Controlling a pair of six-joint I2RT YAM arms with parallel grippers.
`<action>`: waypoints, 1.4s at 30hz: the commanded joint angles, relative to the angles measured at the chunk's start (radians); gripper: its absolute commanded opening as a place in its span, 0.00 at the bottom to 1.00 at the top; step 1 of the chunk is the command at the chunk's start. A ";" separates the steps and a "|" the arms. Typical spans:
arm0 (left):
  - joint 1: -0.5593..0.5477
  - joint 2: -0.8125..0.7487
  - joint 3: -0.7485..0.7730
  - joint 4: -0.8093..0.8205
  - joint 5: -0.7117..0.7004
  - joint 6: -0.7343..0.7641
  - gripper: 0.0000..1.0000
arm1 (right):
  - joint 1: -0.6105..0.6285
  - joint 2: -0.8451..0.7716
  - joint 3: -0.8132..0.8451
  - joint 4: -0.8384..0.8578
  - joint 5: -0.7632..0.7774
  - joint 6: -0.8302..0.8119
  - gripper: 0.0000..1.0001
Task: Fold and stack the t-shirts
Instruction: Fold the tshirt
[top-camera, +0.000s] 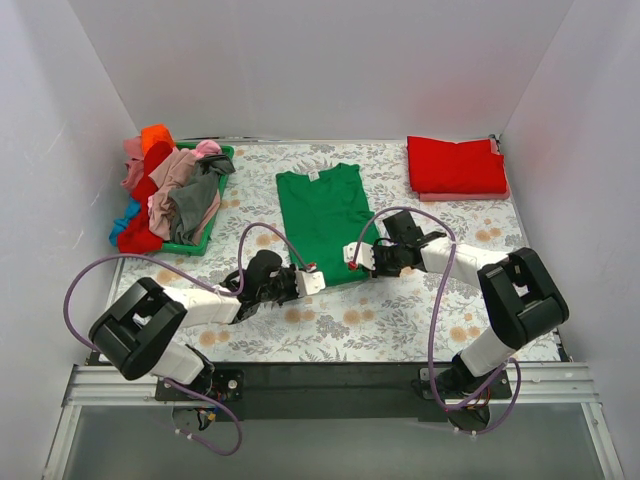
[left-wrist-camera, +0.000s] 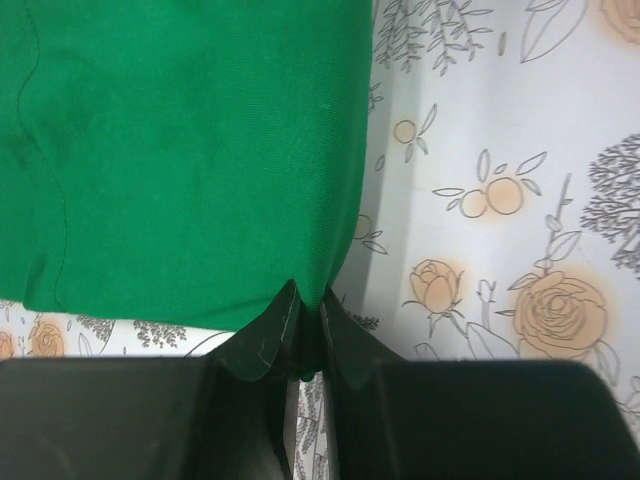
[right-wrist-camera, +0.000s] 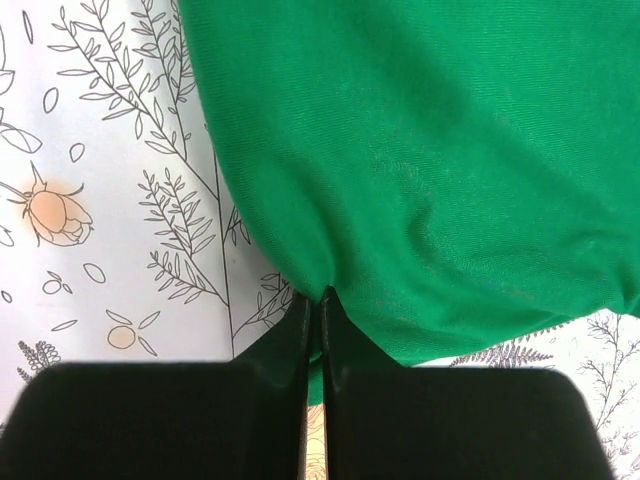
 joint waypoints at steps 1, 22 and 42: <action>-0.022 -0.052 -0.016 -0.046 0.060 -0.016 0.00 | -0.005 0.034 0.010 -0.128 -0.037 -0.017 0.01; -0.164 -0.266 -0.028 -0.287 0.185 -0.203 0.00 | -0.001 -0.270 -0.056 -0.493 -0.145 -0.201 0.01; -0.323 -0.482 0.033 -0.506 0.149 -0.326 0.00 | 0.113 -0.543 0.011 -0.656 -0.150 -0.080 0.01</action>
